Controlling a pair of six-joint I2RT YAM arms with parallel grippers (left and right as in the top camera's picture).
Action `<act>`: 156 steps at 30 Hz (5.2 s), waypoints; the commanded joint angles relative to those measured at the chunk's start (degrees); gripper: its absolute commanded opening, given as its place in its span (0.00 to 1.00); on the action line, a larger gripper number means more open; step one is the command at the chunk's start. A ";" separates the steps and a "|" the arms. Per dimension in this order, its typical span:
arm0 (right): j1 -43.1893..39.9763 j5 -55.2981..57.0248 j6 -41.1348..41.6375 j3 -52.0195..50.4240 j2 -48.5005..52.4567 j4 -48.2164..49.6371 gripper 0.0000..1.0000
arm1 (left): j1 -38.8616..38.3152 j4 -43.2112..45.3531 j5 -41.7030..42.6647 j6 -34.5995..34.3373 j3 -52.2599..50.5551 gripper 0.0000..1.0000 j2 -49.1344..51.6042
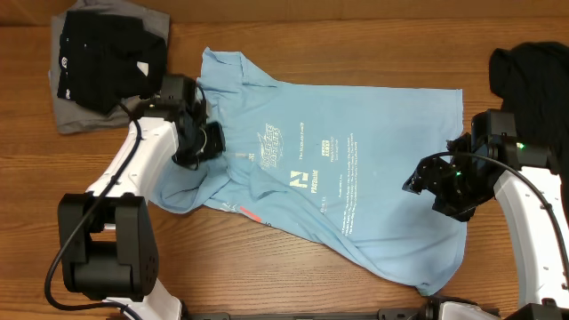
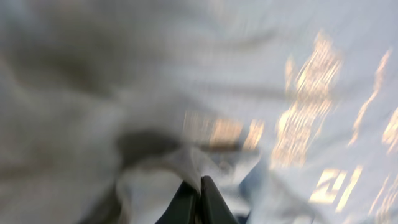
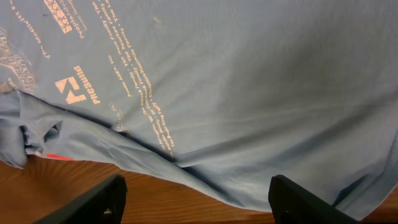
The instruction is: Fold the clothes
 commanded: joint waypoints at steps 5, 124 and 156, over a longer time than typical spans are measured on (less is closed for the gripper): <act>0.26 -0.31 0.07 -0.13 -1.11 0.22 0.77 | 2.67 7.37 -7.63 -8.96 1.57 0.04 0.50; 0.26 -2.89 -0.17 -0.13 -1.11 -0.44 0.77 | -10.95 -7.87 -10.05 -19.89 19.58 0.04 10.64; 0.79 -4.66 8.85 -14.29 -10.03 -8.26 0.67 | -10.93 -22.23 -14.86 -17.31 27.76 1.00 10.60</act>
